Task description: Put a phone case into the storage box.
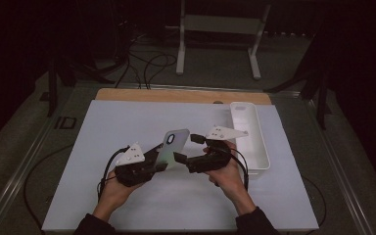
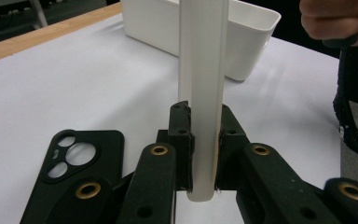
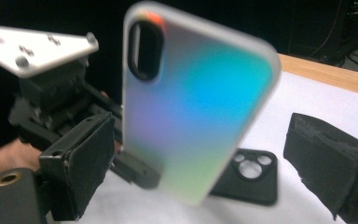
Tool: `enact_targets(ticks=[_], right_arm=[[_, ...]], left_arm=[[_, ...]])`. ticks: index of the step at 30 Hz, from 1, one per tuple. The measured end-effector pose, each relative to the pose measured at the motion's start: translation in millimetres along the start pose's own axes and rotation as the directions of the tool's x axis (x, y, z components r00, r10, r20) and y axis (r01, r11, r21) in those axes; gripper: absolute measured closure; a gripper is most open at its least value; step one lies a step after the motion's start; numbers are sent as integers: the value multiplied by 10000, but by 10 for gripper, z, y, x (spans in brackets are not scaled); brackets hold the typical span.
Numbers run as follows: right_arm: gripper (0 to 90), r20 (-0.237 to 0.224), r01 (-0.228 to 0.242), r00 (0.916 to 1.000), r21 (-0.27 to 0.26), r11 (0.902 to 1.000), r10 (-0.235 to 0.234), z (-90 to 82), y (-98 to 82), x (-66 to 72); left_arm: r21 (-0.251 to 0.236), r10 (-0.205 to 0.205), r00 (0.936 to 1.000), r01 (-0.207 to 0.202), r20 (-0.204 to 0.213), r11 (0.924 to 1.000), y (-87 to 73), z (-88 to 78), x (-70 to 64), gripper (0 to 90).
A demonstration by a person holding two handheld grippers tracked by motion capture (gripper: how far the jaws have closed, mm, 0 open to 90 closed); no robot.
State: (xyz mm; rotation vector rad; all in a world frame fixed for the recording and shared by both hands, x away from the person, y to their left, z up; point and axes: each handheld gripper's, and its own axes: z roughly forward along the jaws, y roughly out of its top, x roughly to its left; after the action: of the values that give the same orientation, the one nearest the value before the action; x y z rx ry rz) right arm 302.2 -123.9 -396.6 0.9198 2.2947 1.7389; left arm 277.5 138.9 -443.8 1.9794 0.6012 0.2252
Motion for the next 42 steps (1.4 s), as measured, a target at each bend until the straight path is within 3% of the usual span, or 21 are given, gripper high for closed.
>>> enact_targets(ticks=[4, 6, 10, 16, 24, 28, 33, 39, 42], right_arm=[[253, 138, -301, 9994, -104, 9995, 302, 18, 36, 23], [274, 248, -465, 9986, -133, 9988, 468, 30, 45, 29], [266, 409, -791, 9960, -221, 9966, 800, 59, 60, 48], [200, 681, -759, 9947, -161, 9970, 768, 136, 88, 100], [157, 699, -916, 9931, -362, 9951, 940, 194, 131, 143], [153, 827, -806, 9930, -426, 9958, 839, 215, 141, 170], [148, 834, -1005, 9909, -613, 9930, 1055, 234, 140, 170], [152, 1008, -853, 9906, -686, 9940, 920, 255, 140, 194], [162, 1088, -498, 9924, -645, 9967, 566, 249, 145, 221]], left_arm=[[9, 12, 9999, -12, -114, 10000, -2, 18, -15, 813], [5, 23, 9998, -23, -190, 10000, -3, 22, -19, 813], [76, 93, 9989, -90, -454, 9999, -5, 48, -40, 812], [167, 51, 9972, -39, -741, 9999, -17, 113, -81, 813], [108, 106, 9974, -99, -717, 9999, -28, 167, -142, 813], [43, 80, 9966, -77, -825, 10000, -32, 178, -154, 812], [10, 45, 9954, -45, -958, 10000, -30, 192, -175, 811], [64, 113, 9950, -108, -993, 9999, -23, 207, -197, 804], [100, 123, 9952, -114, -970, 9999, -25, 206, -191, 804]])
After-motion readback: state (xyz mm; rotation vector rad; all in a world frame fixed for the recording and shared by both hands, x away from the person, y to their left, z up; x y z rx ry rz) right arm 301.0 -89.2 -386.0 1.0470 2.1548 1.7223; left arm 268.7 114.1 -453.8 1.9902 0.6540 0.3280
